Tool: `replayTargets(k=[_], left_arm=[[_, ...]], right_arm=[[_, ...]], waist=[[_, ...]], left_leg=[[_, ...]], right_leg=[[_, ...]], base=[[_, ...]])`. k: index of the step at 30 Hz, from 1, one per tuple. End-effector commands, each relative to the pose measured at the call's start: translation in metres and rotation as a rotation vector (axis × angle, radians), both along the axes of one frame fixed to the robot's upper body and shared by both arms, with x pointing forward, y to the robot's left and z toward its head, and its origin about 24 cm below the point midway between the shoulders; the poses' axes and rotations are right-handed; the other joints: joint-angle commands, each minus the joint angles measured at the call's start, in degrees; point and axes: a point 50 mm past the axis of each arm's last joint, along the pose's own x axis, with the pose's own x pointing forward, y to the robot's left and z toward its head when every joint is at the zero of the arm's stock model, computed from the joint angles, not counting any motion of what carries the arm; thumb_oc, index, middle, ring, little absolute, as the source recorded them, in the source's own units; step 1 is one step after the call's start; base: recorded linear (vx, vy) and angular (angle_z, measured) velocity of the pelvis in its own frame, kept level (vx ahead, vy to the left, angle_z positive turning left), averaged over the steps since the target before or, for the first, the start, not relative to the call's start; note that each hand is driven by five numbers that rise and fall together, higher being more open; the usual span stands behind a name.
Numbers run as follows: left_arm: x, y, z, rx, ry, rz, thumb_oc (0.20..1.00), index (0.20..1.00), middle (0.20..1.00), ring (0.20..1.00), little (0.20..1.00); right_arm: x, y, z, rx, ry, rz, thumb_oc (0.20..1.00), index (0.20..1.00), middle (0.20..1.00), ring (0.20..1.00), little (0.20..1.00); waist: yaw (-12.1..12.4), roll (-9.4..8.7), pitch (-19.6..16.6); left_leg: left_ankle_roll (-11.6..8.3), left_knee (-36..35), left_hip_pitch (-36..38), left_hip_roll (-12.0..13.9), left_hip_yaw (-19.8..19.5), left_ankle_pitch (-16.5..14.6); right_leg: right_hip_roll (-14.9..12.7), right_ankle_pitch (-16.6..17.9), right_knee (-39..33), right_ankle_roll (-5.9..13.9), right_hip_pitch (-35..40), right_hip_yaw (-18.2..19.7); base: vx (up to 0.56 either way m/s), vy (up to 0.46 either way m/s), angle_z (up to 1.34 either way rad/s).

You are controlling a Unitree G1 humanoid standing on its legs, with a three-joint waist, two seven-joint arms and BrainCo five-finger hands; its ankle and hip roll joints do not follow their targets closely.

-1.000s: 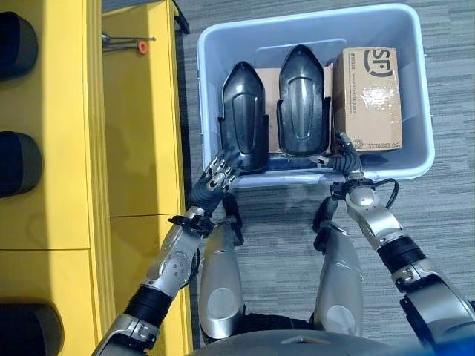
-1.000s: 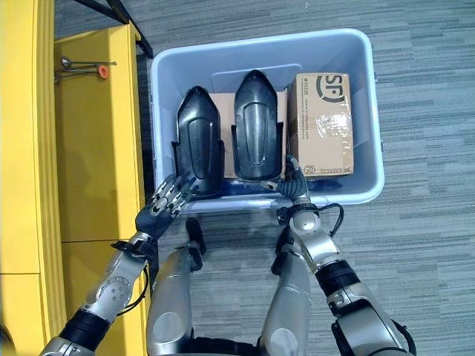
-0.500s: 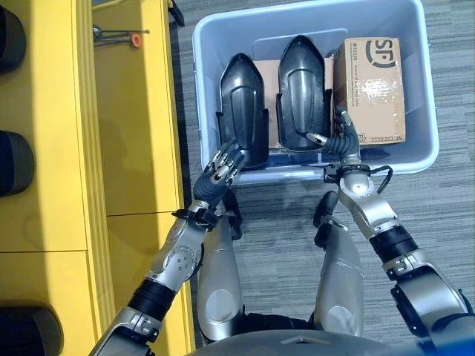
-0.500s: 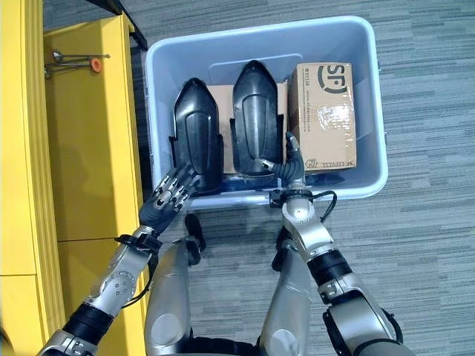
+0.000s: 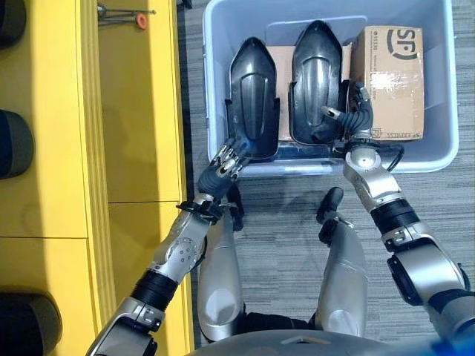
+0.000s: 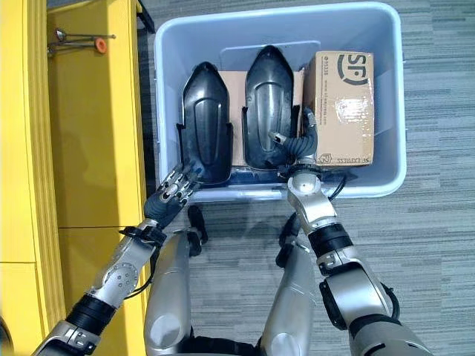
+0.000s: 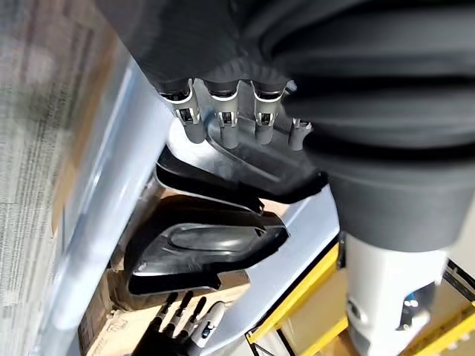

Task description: Move parts from the plastic box to the shelf.

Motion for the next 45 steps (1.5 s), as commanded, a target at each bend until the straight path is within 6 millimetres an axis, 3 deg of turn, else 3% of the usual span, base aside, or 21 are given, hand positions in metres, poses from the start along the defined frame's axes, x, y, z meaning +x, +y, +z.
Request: replayTargets(k=[1, 11, 25, 36, 45], left_arm=[[-0.006, -0.008, 0.017, -0.04, -0.067, -0.036, 1.0, 1.0, 1.0, 1.0, 1.0], [-0.001, -0.007, 0.019, -0.035, -0.079, -0.037, 1.0, 1.0, 1.0, 1.0, 1.0], [0.002, -0.009, 0.021, -0.044, -0.091, -0.029, 1.0, 1.0, 1.0, 1.0, 1.0], [0.001, -0.014, 0.019, -0.061, -0.096, -0.031, 1.0, 1.0, 1.0, 1.0, 1.0], [0.001, -0.017, 0.017, -0.076, -0.106, -0.018, 1.0, 1.0, 1.0, 1.0, 1.0]], right_arm=[[0.004, -0.01, 0.025, 0.054, -0.07, -0.034, 1.0, 1.0, 1.0, 1.0, 1.0], [0.011, -0.011, 0.017, 0.108, 0.013, -0.035, 1.0, 1.0, 1.0, 1.0, 1.0], [0.014, -0.005, -0.007, 0.349, 0.109, -0.009, 1.0, 1.0, 1.0, 1.0, 1.0], [0.009, -0.013, 0.016, 0.271, -0.11, -0.137, 1.0, 1.0, 1.0, 1.0, 1.0], [-0.002, -0.005, 0.014, 0.27, -0.193, -0.125, 1.0, 1.0, 1.0, 1.0, 1.0]], waist=[[1.4, 1.77, -2.0], [2.0, 2.39, -2.0], [2.2, 3.18, -2.0], [1.8, 3.53, -2.0], [0.5, 3.56, -2.0]], left_leg=[[0.54, -2.9, -1.5, -3.7, -3.2, -1.4], [0.48, -2.2, -4.6, -4.1, -4.0, -1.0], [0.17, -2.6, -7.1, -4.2, -4.3, -0.1], [-0.05, -2.6, -8.0, -4.1, -4.1, 0.2], [-0.25, -3.3, -7.5, -4.0, -3.2, 0.4]], right_leg=[[-0.5, -7.1, 9.1, 2.31, -1.5, -3.8], [-0.6, -7.5, 10.5, 2.03, -4.2, -3.9], [-0.7, -7.3, 10.9, 1.89, -6.7, -3.9], [-0.4, -6.9, 10.9, 1.92, -7.9, -3.8], [0.1, -6.5, 9.7, 1.93, -8.0, -3.0]], base=[[-0.03, 0.0, 0.03], [-0.02, 0.002, 0.04], [-0.01, 0.0, 0.0], [0.0, 0.0, 0.0], [0.0, 0.0, 0.0]])
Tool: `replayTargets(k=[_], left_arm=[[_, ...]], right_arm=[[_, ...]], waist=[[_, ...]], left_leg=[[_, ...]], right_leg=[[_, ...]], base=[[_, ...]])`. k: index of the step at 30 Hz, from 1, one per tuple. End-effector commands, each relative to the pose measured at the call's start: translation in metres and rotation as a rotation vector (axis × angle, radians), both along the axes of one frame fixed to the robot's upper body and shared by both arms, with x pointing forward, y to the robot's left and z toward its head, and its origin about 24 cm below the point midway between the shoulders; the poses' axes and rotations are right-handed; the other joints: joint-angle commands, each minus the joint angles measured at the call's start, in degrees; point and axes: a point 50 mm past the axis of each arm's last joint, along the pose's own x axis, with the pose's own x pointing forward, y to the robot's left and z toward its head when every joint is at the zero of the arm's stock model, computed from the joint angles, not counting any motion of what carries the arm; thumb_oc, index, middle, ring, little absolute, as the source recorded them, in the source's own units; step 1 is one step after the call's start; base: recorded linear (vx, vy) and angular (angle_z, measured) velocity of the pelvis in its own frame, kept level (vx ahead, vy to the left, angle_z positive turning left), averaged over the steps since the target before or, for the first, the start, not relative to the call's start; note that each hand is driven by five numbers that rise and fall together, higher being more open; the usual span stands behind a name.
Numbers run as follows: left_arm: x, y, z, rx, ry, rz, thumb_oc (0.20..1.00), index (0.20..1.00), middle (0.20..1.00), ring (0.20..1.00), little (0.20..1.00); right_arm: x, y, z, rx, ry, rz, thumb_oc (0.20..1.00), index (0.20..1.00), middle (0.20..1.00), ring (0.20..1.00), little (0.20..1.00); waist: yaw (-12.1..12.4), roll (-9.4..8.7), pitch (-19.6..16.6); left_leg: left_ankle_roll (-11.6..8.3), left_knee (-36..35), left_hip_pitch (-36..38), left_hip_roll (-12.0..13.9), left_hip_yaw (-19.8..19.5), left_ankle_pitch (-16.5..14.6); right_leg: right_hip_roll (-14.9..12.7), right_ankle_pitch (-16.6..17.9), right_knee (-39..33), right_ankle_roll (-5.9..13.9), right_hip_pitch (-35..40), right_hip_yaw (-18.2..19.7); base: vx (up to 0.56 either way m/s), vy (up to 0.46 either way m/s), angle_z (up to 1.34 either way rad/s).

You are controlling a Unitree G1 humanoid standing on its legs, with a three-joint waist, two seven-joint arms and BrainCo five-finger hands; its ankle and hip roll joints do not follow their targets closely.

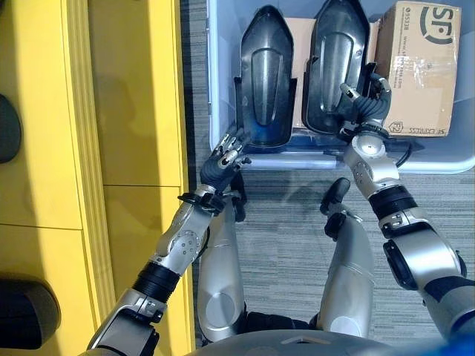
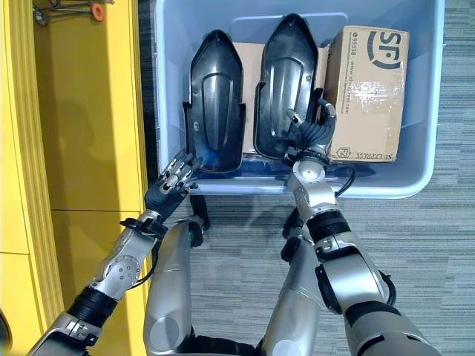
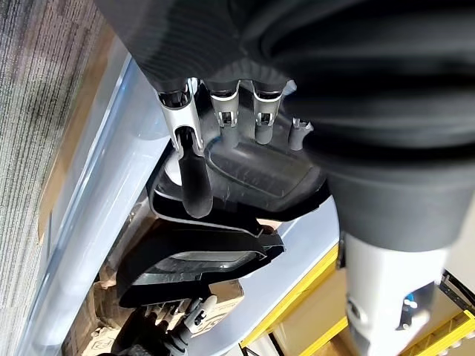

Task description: Move parts from the plastic box to the shelf.

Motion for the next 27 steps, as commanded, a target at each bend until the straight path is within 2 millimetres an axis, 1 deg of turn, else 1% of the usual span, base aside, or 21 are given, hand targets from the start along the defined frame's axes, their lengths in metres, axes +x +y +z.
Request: replayTargets(k=[1, 3, 10, 15, 18, 20, 23, 24, 26, 27], left_arm=[[-0.005, -0.013, 0.0, -0.062, -0.01, -0.013, 1.0, 1.0, 1.0, 1.0, 1.0], [-0.005, -0.014, -0.003, -0.049, -0.007, -0.01, 1.0, 1.0, 1.0, 1.0, 1.0], [-0.006, -0.017, -0.004, -0.072, -0.012, 0.0, 1.0, 1.0, 1.0, 1.0, 1.0], [-0.006, -0.018, -0.005, -0.081, -0.015, 0.016, 1.0, 1.0, 1.0, 1.0, 1.0], [-0.006, -0.019, -0.006, -0.081, -0.017, 0.015, 1.0, 1.0, 1.0, 1.0, 1.0], [-0.006, -0.02, -0.006, -0.076, -0.016, 0.01, 1.0, 1.0, 1.0, 1.0, 1.0], [-0.006, -0.02, -0.008, -0.08, -0.015, 0.012, 1.0, 1.0, 1.0, 1.0, 1.0], [-0.005, -0.02, -0.008, -0.081, -0.015, 0.014, 1.0, 1.0, 1.0, 1.0, 1.0], [-0.004, -0.021, -0.005, -0.08, -0.017, 0.013, 1.0, 1.0, 1.0, 1.0, 1.0], [-0.003, -0.021, -0.005, -0.08, -0.016, 0.013, 1.0, 1.0, 1.0, 1.0, 1.0]], right_arm=[[-0.009, -0.002, 0.003, 0.027, -0.092, -0.02, 1.0, 1.0, 1.0, 1.0, 1.0], [-0.013, 0.002, -0.001, 0.04, -0.111, -0.008, 1.0, 1.0, 1.0, 1.0, 1.0], [-0.023, 0.01, 0.0, 0.06, -0.195, 0.012, 1.0, 1.0, 1.0, 1.0, 1.0], [-0.027, 0.016, -0.004, 0.083, -0.198, 0.02, 1.0, 1.0, 1.0, 1.0, 1.0], [-0.028, 0.016, -0.008, 0.14, -0.19, 0.016, 1.0, 1.0, 1.0, 1.0, 1.0], [-0.027, 0.015, -0.014, 0.23, -0.158, 0.018, 1.0, 1.0, 1.0, 1.0, 1.0], [-0.026, 0.011, -0.022, 0.304, -0.131, 0.012, 1.0, 1.0, 1.0, 1.0, 1.0], [-0.026, 0.011, -0.024, 0.309, -0.122, 0.02, 1.0, 1.0, 1.0, 1.0, 1.0], [-0.023, 0.015, -0.026, 0.23, -0.091, 0.048, 1.0, 1.0, 1.0, 1.0, 1.0], [-0.023, 0.016, -0.026, 0.22, -0.086, 0.048, 1.0, 1.0, 1.0, 1.0, 1.0]], waist=[[-0.3, 3.31, -1.9], [-0.8, 3.27, -1.9], [-1.8, 3.33, -1.9], [-2.3, 3.35, -1.9], [-2.4, 3.37, -1.9], [-2.5, 3.39, -1.9], [-2.6, 3.45, -1.9], [-2.6, 3.46, -1.9], [-2.6, 3.5, -1.9], [-2.5, 3.51, -1.9]], left_leg=[[-0.09, -4.5, -0.8, -3.9, -1.8, 0.0], [-0.1, -4.8, -0.5, -3.8, -1.4, 0.1], [-0.24, -5.4, -0.4, -3.9, -0.8, 0.4], [-0.29, -5.6, -0.4, -3.8, -0.4, 0.5], [-0.35, -5.5, -0.6, -3.8, -0.3, 0.5], [-0.36, -5.4, -0.7, -3.8, -0.2, 0.5], [-0.29, -5.2, -0.7, -3.7, -0.1, 0.3], [-0.29, -5.2, -0.7, -3.7, -0.1, 0.3], [-0.26, -4.9, -1.0, -3.8, -0.2, 0.2], [-0.24, -4.8, -1.0, -3.8, -0.2, 0.2]], right_leg=[[0.9, -5.3, 7.2, 2.25, -1.7, -2.4], [1.1, -5.2, 6.9, 2.22, -1.8, -2.1], [1.5, -4.9, 6.2, 2.21, -2.1, -1.6], [1.7, -4.7, 5.7, 2.13, -2.3, -1.3], [1.8, -4.7, 5.7, 2.07, -2.5, -1.2], [1.8, -4.7, 5.7, 1.99, -2.6, -1.2], [1.8, -4.8, 5.8, 1.95, -2.7, -1.1], [1.9, -4.8, 5.8, 1.94, -2.6, -1.1], [1.9, -4.9, 6.1, 1.89, -2.9, -1.1], [1.8, -4.9, 6.2, 1.88, -3.0, -1.1]], base=[[0.0, 0.0, 0.0], [0.0, 0.0, 0.0], [-0.01, 0.015, -0.03], [0.0, 0.015, -0.05], [0.0, 0.0, 0.0], [0.0, 0.0, 0.0], [0.0, 0.0, 0.0], [0.0, 0.0, 0.0], [0.0, 0.0, 0.0], [0.0, 0.0, 0.0]])
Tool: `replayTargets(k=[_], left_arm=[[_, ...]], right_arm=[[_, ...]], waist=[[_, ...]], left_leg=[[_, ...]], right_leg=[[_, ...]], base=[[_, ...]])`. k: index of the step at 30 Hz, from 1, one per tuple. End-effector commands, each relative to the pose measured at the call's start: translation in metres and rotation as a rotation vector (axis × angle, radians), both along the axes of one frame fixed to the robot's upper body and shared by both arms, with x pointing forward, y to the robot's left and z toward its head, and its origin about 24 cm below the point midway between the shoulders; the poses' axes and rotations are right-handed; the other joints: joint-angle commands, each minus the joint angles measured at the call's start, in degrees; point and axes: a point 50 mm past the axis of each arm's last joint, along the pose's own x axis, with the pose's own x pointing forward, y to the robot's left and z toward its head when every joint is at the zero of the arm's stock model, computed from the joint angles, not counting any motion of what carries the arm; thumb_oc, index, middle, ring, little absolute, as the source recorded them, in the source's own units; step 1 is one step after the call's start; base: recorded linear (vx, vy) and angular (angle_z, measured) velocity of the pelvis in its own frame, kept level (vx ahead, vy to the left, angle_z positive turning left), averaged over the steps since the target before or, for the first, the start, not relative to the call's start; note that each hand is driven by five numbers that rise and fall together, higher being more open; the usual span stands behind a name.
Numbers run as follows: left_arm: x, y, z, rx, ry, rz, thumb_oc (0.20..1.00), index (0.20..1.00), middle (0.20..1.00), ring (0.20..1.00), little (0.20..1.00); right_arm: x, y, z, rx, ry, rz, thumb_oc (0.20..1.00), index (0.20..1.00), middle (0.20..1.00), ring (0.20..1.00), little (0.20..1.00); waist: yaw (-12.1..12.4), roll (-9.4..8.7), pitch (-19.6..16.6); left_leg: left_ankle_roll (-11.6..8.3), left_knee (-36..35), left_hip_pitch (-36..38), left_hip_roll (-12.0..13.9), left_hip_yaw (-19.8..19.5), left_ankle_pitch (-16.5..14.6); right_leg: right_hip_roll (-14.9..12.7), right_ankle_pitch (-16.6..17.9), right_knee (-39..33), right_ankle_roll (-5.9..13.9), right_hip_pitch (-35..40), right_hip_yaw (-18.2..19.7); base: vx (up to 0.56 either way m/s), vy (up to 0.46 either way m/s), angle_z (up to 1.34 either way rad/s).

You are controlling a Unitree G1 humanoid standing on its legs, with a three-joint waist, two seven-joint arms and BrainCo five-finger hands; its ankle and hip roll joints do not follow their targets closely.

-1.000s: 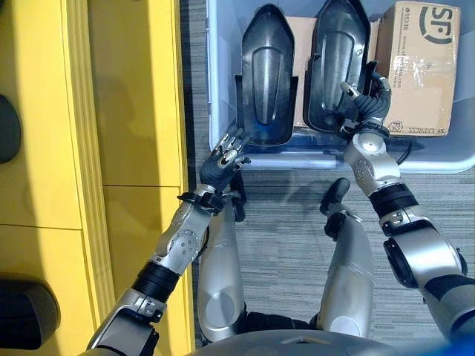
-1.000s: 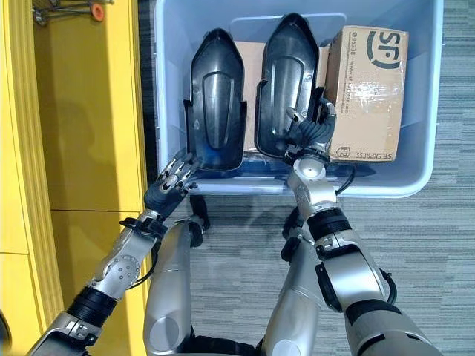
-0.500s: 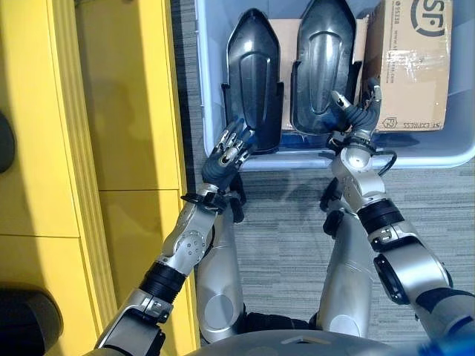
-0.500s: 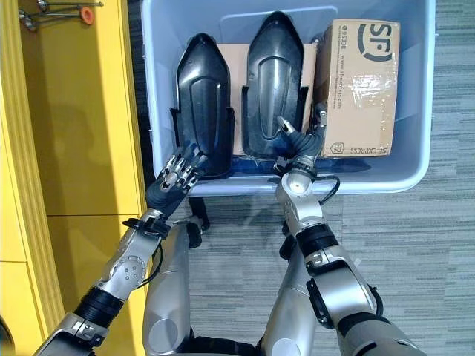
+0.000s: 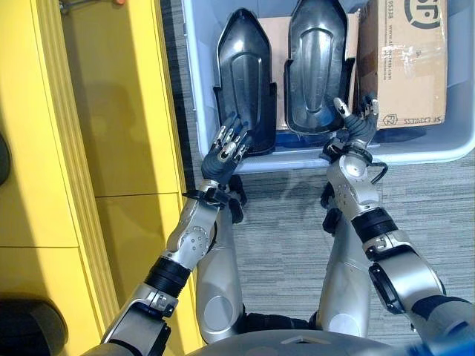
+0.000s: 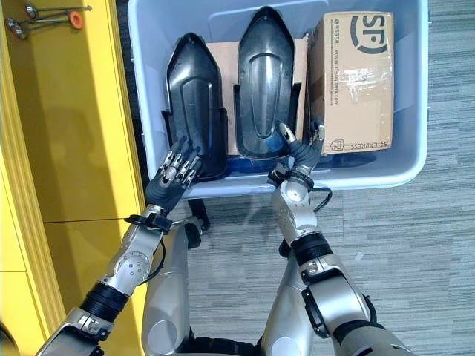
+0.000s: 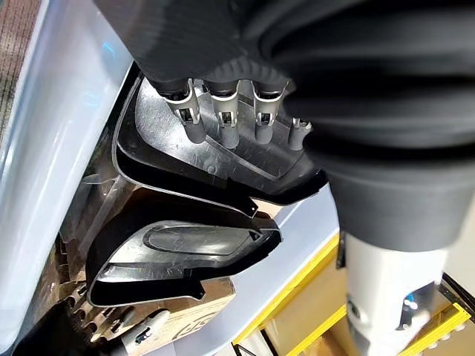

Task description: Move parts from the plastic box to the shelf.

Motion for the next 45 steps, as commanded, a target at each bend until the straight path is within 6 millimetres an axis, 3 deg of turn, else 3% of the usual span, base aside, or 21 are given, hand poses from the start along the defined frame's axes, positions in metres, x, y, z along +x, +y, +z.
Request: replayTargets(k=[1, 6, 12, 14, 19, 20, 25, 27, 29, 33, 38, 41, 45], left_arm=[[-0.011, -0.011, -0.011, -0.006, 0.036, -0.039, 1.0, 1.0, 1.0, 1.0, 1.0], [-0.01, -0.009, -0.012, 0.011, 0.05, -0.047, 1.0, 1.0, 1.0, 1.0, 1.0], [-0.009, -0.005, -0.011, 0.024, 0.054, -0.065, 1.0, 1.0, 1.0, 1.0, 1.0], [-0.009, -0.003, -0.011, 0.033, 0.055, -0.074, 1.0, 1.0, 1.0, 1.0, 1.0], [-0.009, 0.001, -0.013, 0.039, 0.058, -0.083, 1.0, 1.0, 1.0, 1.0, 1.0], [-0.009, 0.003, -0.015, 0.049, 0.056, -0.092, 1.0, 1.0, 1.0, 1.0, 1.0], [-0.01, 0.007, -0.017, 0.06, 0.055, -0.099, 1.0, 1.0, 1.0, 1.0, 1.0], [-0.011, 0.01, -0.019, 0.061, 0.056, -0.102, 1.0, 1.0, 1.0, 1.0, 1.0], [-0.011, 0.012, -0.021, 0.065, 0.054, -0.105, 1.0, 1.0, 1.0, 1.0, 1.0], [-0.01, 0.014, -0.02, 0.064, 0.055, -0.109, 1.0, 1.0, 1.0, 1.0, 1.0], [-0.008, 0.009, -0.02, 0.06, 0.058, -0.113, 1.0, 1.0, 1.0, 1.0, 1.0], [-0.009, 0.007, -0.021, 0.06, 0.06, -0.114, 1.0, 1.0, 1.0, 1.0, 1.0], [-0.008, 0.0, -0.019, 0.05, 0.056, -0.114, 1.0, 1.0, 1.0, 1.0, 1.0]], right_arm=[[-0.003, -0.006, 0.003, -0.059, -0.025, 0.0, 1.0, 1.0, 1.0, 1.0, 1.0], [0.002, -0.007, 0.003, -0.169, 0.026, 0.006, 1.0, 1.0, 1.0, 1.0, 1.0], [0.009, -0.016, 0.013, -0.424, 0.048, -0.073, 1.0, 1.0, 1.0, 1.0, 1.0], [0.011, -0.021, 0.019, -0.611, 0.053, -0.135, 1.0, 1.0, 1.0, 1.0, 1.0], [0.014, -0.024, 0.03, -0.835, 0.043, -0.219, 1.0, 1.0, 1.0, 1.0, 1.0], [0.016, -0.023, 0.036, -1.001, 0.049, -0.263, 1.0, 1.0, 1.0, 1.0, 1.0], [0.021, -0.026, 0.033, -1.045, 0.141, -0.252, 1.0, 1.0, 1.0, 1.0, 1.0], [0.023, -0.027, 0.025, -1.019, 0.216, -0.22, 1.0, 1.0, 1.0, 1.0, 1.0], [0.023, -0.03, 0.01, -0.863, 0.295, -0.194, 1.0, 1.0, 1.0, 1.0, 1.0], [0.022, -0.035, -0.001, -0.704, 0.317, -0.189, 1.0, 1.0, 1.0, 1.0, 1.0], [0.019, -0.035, -0.021, -0.32, 0.329, -0.14, 1.0, 1.0, 1.0, 1.0, 1.0], [0.018, -0.036, -0.027, -0.252, 0.328, -0.115, 1.0, 1.0, 1.0, 1.0, 1.0], [0.017, -0.03, -0.029, -0.312, 0.323, -0.087, 1.0, 1.0, 1.0, 1.0, 1.0]], waist=[[0.3, 3.29, -1.9], [0.9, 3.21, -1.9], [1.7, 3.05, -1.9], [2.2, 3.08, -1.9], [2.6, 3.12, -1.9], [3.0, 3.12, -1.9], [3.6, 2.96, -1.9], [4.0, 3.02, -1.9], [4.3, 3.01, -1.9], [4.5, 3.18, -1.9], [4.5, 3.44, -1.9], [4.3, 3.5, -1.9], [3.9, 3.63, -1.9]], left_leg=[[-0.52, -4.7, -1.1, -3.7, -2.6, 0.7], [-0.54, -4.3, -1.5, -3.9, -3.0, 0.8], [-0.45, -3.5, -2.3, -4.2, -3.9, 0.5], [-0.3, -3.0, -2.7, -4.2, -4.3, 0.3], [-0.22, -2.6, -3.2, -4.5, -4.7, 0.1], [-0.13, -2.4, -3.6, -4.6, -5.0, 0.1], [-0.13, -2.3, -4.0, -4.6, -5.4, 0.0], [-0.11, -2.4, -4.1, -4.5, -5.5, 0.1], [-0.09, -2.3, -4.3, -4.5, -5.6, 0.0], [-0.01, -2.3, -4.6, -4.5, -5.6, -0.1], [0.03, -2.1, -5.1, -4.6, -5.6, -0.3], [0.04, -1.8, -5.3, -4.6, -5.6, -0.5], [-0.03, -1.5, -5.7, -4.7, -5.4, -0.5]], right_leg=[[1.6, -6.1, 7.4, 1.26, -1.5, -3.0], [1.5, -6.1, 7.7, 1.16, -1.4, -3.3], [1.3, -6.4, 8.6, 1.12, -1.6, -3.8], [1.2, -6.6, 9.2, 1.09, -1.8, -3.9], [1.1, -6.6, 9.4, 1.2, -1.9, -4.2], [1.0, -6.5, 9.7, 1.33, -2.1, -4.3], [0.8, -6.5, 9.3, 1.37, -2.0, -4.7], [0.7, -6.4, 9.3, 1.37, -2.0, -4.9], [0.6, -6.5, 9.4, 1.32, -2.1, -5.1], [0.4, -6.6, 9.6, 1.32, -2.3, -5.3], [0.2, -6.9, 10.2, 1.28, -2.9, -5.3], [0.2, -7.0, 10.4, 1.31, -3.2, -5.2], [0.4, -7.0, 10.4, 1.22, -3.8, -4.9]], base=[[0.0, 0.0, 0.0], [0.0, 0.0, 0.0], [0.01, -0.01, 0.01], [0.03, -0.015, 0.07], [0.01, -0.008, 0.04], [0.02, -0.021, 0.04], [0.01, -0.017, 0.07], [0.0, 0.0, 0.0], [0.0, 0.0, 0.0], [0.0, 0.001, 0.01], [0.01, 0.007, 0.04], [0.0, 0.0, 0.0], [0.0, 0.004, 0.01]])
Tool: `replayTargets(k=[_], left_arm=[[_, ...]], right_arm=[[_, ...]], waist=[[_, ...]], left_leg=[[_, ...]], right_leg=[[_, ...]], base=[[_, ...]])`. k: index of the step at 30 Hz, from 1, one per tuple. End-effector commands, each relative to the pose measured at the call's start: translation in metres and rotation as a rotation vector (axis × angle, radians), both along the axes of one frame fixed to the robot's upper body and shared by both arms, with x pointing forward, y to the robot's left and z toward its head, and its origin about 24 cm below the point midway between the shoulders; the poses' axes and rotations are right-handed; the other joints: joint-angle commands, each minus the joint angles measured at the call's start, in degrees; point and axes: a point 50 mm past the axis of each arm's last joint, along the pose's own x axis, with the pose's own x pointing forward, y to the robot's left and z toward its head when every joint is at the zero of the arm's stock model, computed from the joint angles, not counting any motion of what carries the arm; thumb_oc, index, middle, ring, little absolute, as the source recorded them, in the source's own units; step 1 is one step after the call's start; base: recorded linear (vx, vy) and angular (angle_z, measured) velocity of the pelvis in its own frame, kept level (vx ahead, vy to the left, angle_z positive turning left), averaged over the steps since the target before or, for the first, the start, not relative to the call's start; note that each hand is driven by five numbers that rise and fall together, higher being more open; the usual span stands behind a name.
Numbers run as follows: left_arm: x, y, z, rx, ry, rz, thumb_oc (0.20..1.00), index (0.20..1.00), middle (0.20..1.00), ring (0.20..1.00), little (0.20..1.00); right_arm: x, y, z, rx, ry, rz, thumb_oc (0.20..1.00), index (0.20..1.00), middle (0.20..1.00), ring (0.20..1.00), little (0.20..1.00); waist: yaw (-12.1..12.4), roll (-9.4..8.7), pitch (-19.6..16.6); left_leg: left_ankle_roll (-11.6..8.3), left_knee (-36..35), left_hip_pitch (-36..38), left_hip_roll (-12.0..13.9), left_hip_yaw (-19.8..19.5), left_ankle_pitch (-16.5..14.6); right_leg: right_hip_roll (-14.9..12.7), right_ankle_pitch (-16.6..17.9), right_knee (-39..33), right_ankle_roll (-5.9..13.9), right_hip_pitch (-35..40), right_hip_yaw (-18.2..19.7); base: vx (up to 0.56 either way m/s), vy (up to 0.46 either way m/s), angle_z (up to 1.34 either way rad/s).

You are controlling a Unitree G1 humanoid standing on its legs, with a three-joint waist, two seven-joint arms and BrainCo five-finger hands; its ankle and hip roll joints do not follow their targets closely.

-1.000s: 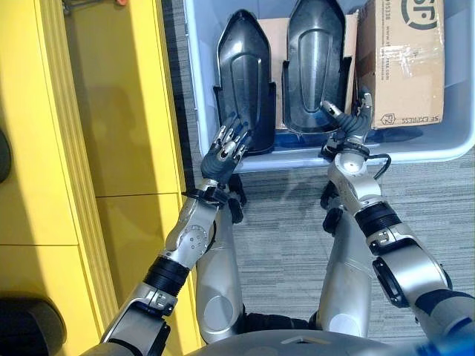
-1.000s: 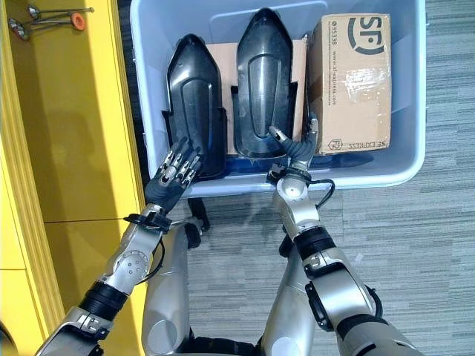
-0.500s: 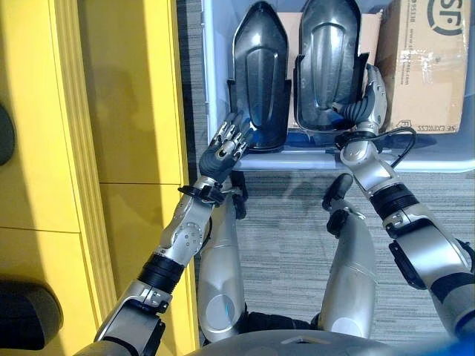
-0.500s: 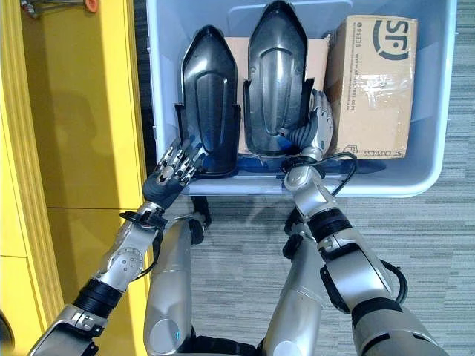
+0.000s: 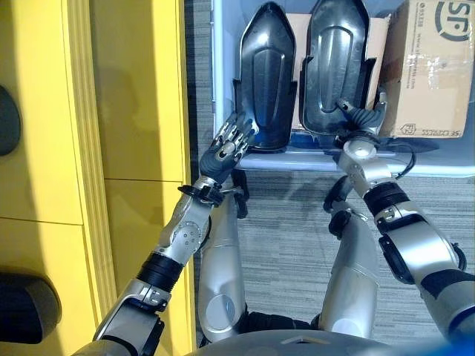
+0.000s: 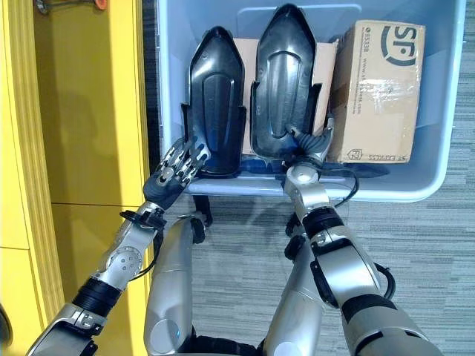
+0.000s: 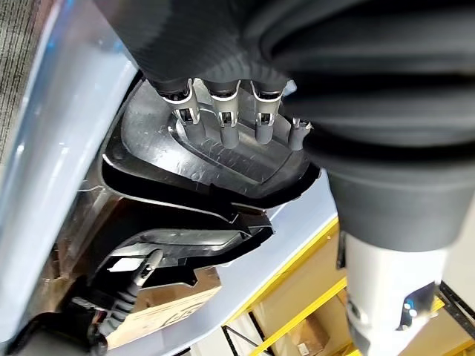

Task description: Move parts from the plastic box to the shelf.

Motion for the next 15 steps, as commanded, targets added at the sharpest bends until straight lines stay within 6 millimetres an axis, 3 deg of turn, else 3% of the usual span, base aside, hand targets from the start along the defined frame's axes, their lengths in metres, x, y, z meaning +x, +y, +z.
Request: replayTargets(k=[1, 3, 4, 5, 6, 8, 15], left_arm=[[-0.013, -0.005, -0.028, 0.029, 0.115, -0.006, 1.0, 1.0, 1.0, 1.0, 1.0], [-0.013, -0.006, -0.028, 0.03, 0.116, -0.003, 1.0, 1.0, 1.0, 1.0, 1.0], [-0.013, -0.006, -0.028, 0.029, 0.116, -0.003, 1.0, 1.0, 1.0, 1.0, 1.0], [-0.013, -0.006, -0.028, 0.029, 0.116, -0.002, 1.0, 1.0, 1.0, 1.0, 1.0], [-0.012, -0.005, -0.026, 0.031, 0.117, 0.0, 1.0, 1.0, 1.0, 1.0, 1.0], [-0.013, -0.003, -0.026, 0.037, 0.117, -0.001, 1.0, 1.0, 1.0, 1.0, 1.0], [-0.013, 0.005, -0.029, 0.04, 0.123, -0.002, 1.0, 1.0, 1.0, 1.0, 1.0]], right_arm=[[-0.011, 0.003, -0.038, -0.058, 0.117, 0.045, 1.0, 1.0, 1.0, 1.0, 1.0], [-0.011, 0.004, -0.037, -0.185, 0.139, 0.05, 1.0, 1.0, 1.0, 1.0, 1.0], [-0.011, 0.004, -0.035, -0.212, 0.137, 0.051, 0.514, 0.514, 0.514, 0.514, 0.514], [-0.011, 0.004, -0.035, -0.232, 0.139, 0.049, 0.385, 0.385, 0.385, 0.385, 0.385], [-0.01, 0.002, -0.032, -0.326, 0.162, 0.04, 0.2, 0.2, 0.2, 0.2, 0.2], [-0.009, -0.003, -0.026, -0.51, 0.188, 0.003, 0.2, 0.2, 0.2, 0.2, 0.2], [-0.003, -0.02, -0.006, -0.9, 0.269, -0.107, 0.2, 0.2, 0.2, 0.2, 0.2]], waist=[[0.8, 2.91, -1.8], [0.7, 2.89, -1.8], [0.7, 2.85, -1.8], [0.7, 2.84, -1.8], [0.8, 2.85, -1.8], [0.9, 2.83, -1.8], [1.6, 2.71, -1.8]], left_leg=[[-0.07, -3.5, -1.3, -4.0, -1.0, -0.5], [-0.02, -3.2, -1.4, -3.9, -0.9, -0.6], [0.02, -3.2, -1.4, -3.9, -0.9, -0.6], [0.05, -3.1, -1.5, -4.0, -0.9, -0.6], [0.07, -2.9, -1.7, -4.0, -1.1, -0.7], [0.12, -2.9, -1.8, -4.0, -1.2, -0.6], [0.17, -2.4, -2.2, -3.9, -1.7, -0.6]], right_leg=[[1.5, -5.3, 7.9, 1.86, -2.5, -2.2], [1.5, -5.4, 8.4, 1.79, -2.7, -2.0], [1.5, -5.5, 8.4, 1.76, -2.8, -2.0], [1.5, -5.5, 8.4, 1.74, -2.8, -2.0], [1.5, -5.5, 8.8, 1.79, -3.0, -2.0], [1.5, -5.6, 9.0, 1.78, -3.0, -1.9], [1.3, -5.6, 9.4, 1.93, -2.9, -2.5]], base=[[0.0, 0.0, 0.0], [0.0, 0.0, 0.0], [0.0, 0.0, 0.0], [0.0, 0.0, 0.0], [0.0, 0.0, 0.0], [0.0, 0.0, 0.0], [0.0, 0.0, 0.0]])
